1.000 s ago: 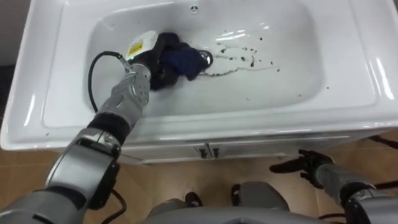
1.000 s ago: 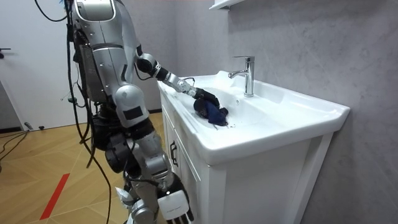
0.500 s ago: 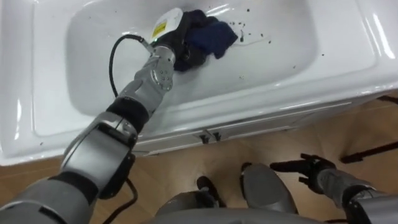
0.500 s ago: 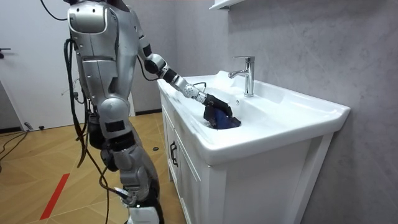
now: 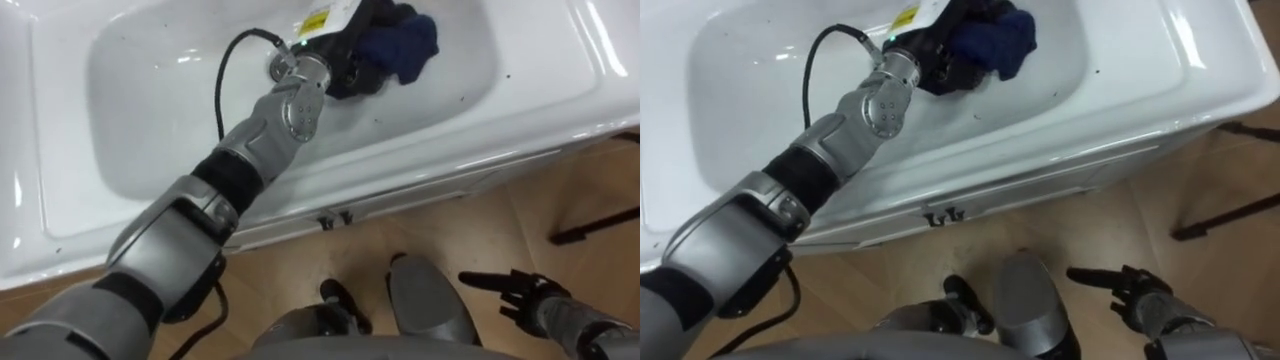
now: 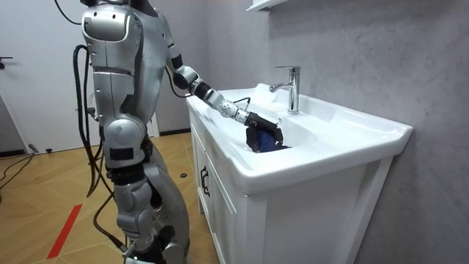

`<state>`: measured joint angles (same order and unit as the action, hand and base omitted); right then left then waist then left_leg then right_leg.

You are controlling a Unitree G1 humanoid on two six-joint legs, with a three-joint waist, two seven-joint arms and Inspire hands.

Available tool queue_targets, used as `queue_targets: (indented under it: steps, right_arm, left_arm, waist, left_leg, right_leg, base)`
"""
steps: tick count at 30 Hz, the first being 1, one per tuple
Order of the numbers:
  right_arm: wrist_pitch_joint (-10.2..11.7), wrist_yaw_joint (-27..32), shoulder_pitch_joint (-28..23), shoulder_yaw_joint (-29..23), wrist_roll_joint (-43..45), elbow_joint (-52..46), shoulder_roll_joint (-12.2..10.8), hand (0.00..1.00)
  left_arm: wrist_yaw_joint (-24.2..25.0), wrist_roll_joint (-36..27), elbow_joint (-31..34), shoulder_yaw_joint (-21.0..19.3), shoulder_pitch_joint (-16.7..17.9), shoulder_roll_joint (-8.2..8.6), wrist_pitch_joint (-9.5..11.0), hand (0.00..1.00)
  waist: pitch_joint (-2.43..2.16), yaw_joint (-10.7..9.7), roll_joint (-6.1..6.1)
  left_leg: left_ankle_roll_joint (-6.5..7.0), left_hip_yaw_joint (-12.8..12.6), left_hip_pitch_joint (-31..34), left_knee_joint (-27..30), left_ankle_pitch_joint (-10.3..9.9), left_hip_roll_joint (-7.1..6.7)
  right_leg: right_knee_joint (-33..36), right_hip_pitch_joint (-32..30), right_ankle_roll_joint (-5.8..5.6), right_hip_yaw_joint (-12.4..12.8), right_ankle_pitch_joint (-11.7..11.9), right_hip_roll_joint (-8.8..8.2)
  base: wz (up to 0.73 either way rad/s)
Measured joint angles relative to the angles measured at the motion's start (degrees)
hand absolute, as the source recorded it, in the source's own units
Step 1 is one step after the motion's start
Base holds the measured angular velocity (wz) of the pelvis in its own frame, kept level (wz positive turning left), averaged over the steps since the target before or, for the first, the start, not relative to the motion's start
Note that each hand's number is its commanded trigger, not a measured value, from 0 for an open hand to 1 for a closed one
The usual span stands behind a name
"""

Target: Wipe basin

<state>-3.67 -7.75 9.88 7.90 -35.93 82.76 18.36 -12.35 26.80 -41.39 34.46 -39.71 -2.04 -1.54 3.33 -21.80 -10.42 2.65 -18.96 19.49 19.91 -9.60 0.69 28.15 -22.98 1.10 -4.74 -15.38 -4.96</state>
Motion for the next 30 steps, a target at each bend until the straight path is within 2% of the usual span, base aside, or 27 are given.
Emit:
queue_targets:
  steps: [3, 4, 15, 16, 18, 23, 25, 26, 30]
  right_arm:
    - [0.1, -0.5, -0.4, 0.7, -0.2, -0.1, 0.1, 0.00]
    - [0.1, -0.6, -0.6, 1.2, -0.1, -0.2, 0.0, 0.00]
    - [0.5, -1.1, -0.4, 2.2, -0.2, -0.3, 0.1, 0.00]
    - [0.5, -1.1, -0.4, 2.1, -0.1, -0.3, 0.1, 0.00]
    - [0.5, -1.1, -0.4, 2.1, 0.4, -0.3, 0.1, 0.00]
    - [-0.3, -0.5, -0.9, 2.1, 1.2, -1.2, 0.4, 0.00]
    - [-1.4, 0.2, -1.1, 2.1, 1.3, -2.5, 0.6, 0.00]
    - [-1.6, 0.5, -1.0, 2.1, 1.4, -2.8, 0.7, 0.00]
    - [-2.8, 1.2, -1.0, 2.1, 2.8, -5.0, 1.1, 0.00]
  left_arm:
    - [-0.1, 2.1, 2.2, 0.4, -0.2, 0.18, -0.3, 1.00]
    - [-0.6, 2.5, 2.2, 0.9, -0.5, 0.36, -0.3, 1.00]
    - [-3.1, 2.6, 2.4, 1.4, -0.8, 0.46, -0.3, 1.00]
    - [-3.3, 2.7, 2.4, 1.7, -0.8, 0.45, -0.3, 1.00]
    - [-3.6, 2.7, 2.3, 1.8, -0.7, 0.26, -0.2, 1.00]
    - [-5.3, 2.6, -1.2, 1.8, -0.8, 0.75, 1.8, 1.00]
    - [-6.8, 2.7, -4.7, 1.3, -0.9, 0.51, 3.6, 1.00]
    - [-7.8, 2.6, -6.5, 1.2, -0.9, 0.57, 4.4, 1.00]
    - [-9.5, 2.6, -10.7, 1.1, -0.8, 0.46, 5.3, 1.00]
  waist:
    - [0.03, 0.0, -0.05]
    - [0.04, 0.0, -0.06]
    - [0.00, 0.0, -0.11]
    - [0.24, 0.0, 0.22]
    - [0.32, 0.0, 0.33]
    - [0.66, 0.0, 0.83]
    - [0.96, -0.1, 1.36]
    - [0.98, -0.1, 1.50]
    - [0.91, -0.1, 1.75]
  left_leg:
    - [0.45, -0.1, 0.7, 1.0, -0.3, 0.20]
    - [0.79, -0.8, 0.8, 1.4, -0.5, 0.57]
    - [1.02, -1.4, 1.9, 1.6, -0.7, 0.71]
    - [1.03, -1.4, 1.8, 1.5, -0.7, 0.67]
    - [1.03, -1.5, 1.8, 1.5, -0.7, 0.67]
    - [1.03, -1.6, 1.7, 1.5, -0.7, 0.62]
    - [1.04, -1.6, 1.7, 2.0, -0.7, 0.58]
    - [1.04, -1.8, 1.6, 2.0, -0.7, 0.59]
    - [1.04, -2.3, 0.7, 1.8, -0.7, 0.67]
  right_leg:
    - [0.7, -0.3, 0.10, 0.0, -0.4, -0.02]
    - [0.8, -0.4, 0.18, -0.1, -0.5, 0.07]
    - [2.3, -2.2, 0.33, -0.1, -0.7, 0.00]
    - [2.5, -2.2, 0.33, 0.0, -0.7, -0.07]
    - [2.6, -2.3, 0.36, 0.0, -0.8, -0.07]
    - [2.9, -2.2, 0.40, 0.1, -0.8, -0.13]
    - [3.5, -2.2, 0.43, 0.2, -1.0, -0.28]
    - [3.6, -2.2, 0.43, 0.2, -1.0, -0.28]
    - [3.7, -1.7, 0.57, -0.1, -1.2, -0.40]
  base:
    - [0.05]
    - [0.03]
    - [0.00]
    - [0.00]
    - [0.00]
    - [0.00]
    - [0.00]
    - [0.00]
    - [-0.04]
